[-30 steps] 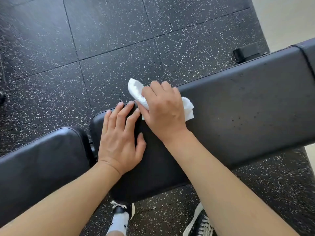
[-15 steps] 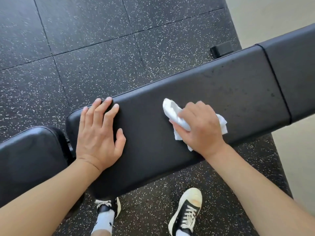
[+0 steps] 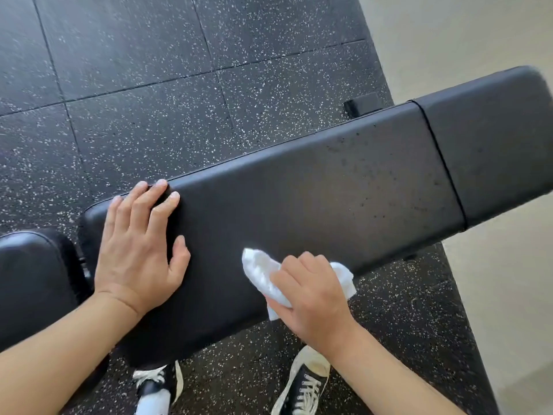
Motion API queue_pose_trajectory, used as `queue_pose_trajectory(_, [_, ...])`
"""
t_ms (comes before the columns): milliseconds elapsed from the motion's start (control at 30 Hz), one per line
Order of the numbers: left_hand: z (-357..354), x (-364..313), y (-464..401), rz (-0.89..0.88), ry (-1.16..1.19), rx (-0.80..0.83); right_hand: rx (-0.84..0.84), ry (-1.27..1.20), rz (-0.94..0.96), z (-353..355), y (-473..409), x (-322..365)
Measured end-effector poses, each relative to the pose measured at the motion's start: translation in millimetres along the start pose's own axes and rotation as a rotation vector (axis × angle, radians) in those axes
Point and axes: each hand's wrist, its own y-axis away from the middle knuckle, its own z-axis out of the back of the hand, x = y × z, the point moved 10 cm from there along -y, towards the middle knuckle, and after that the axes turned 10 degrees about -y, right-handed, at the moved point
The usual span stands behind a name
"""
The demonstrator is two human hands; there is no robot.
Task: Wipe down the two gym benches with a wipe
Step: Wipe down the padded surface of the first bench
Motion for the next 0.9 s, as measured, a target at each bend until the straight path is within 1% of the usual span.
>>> queue_pose_trajectory(100, [-1.1, 2.2, -0.9, 0.001, 0.0, -0.011, 0.045, 0.052, 0.156, -2.3, -4.9, -1.1])
queue_pose_trajectory(167, [-1.6, 2.2, -0.9, 0.001, -0.001, -0.006, 0.005, 0.083, 0.167, -2.1, -35.0, -6.7])
queue_pose_trajectory(233, [-2.1, 1.8, -1.3, 0.002, -0.005, 0.003, -0.101, 0.121, 0.046, 2.6, -78.7, -23.9])
queue_pose_trajectory(333, [-0.8, 1.6, -1.0, 0.008, -0.002, 0.012, -0.24, 0.12, -0.244, 10.3, -155.6, -49.7])
queue_pose_trajectory(367, [-0.5, 1.4, -1.1, 0.007, 0.001, 0.013, -0.238, 0.131, -0.323, 6.6, -180.2, -53.8])
queue_pose_trajectory(400, [-0.1, 1.0, -1.3, 0.007, 0.001, 0.016, -0.199, 0.161, -0.366, -3.2, -202.9, -54.1])
queue_pose_trajectory(433, [0.5, 0.5, -1.7, 0.01, 0.003, 0.02, -0.134, 0.189, -0.373, -18.0, -221.7, -50.4])
queue_pose_trajectory(500, [1.9, -1.7, -3.0, 0.018, 0.014, 0.031, 0.013, 0.219, -0.321, -48.4, -241.0, -35.8])
queue_pose_trajectory(533, [2.5, -2.3, -3.7, 0.021, 0.017, 0.035, 0.053, 0.224, -0.287, -57.7, -240.8, -27.5])
queue_pose_trajectory(567, [2.8, -2.0, -3.6, 0.024, 0.017, 0.038, 0.057, 0.223, -0.256, -61.3, -234.0, -18.5])
queue_pose_trajectory(667, [-0.3, -1.2, -1.5, 0.009, 0.014, 0.038, -0.046, 0.138, -0.162, -46.0, -187.4, 5.9])
queue_pose_trajectory(733, [-1.4, -0.5, -0.7, 0.006, 0.012, 0.032, -0.101, 0.085, -0.112, -29.3, -147.1, 4.6])
queue_pose_trajectory(800, [-0.9, -1.3, -0.8, 0.004, 0.013, 0.023, -0.136, 0.118, -0.13, -5.2, -109.9, -16.9])
queue_pose_trajectory(900, [0.1, -0.2, -2.4, 0.008, 0.01, 0.026, -0.241, 0.163, -0.242, 35.6, -83.6, -59.2])
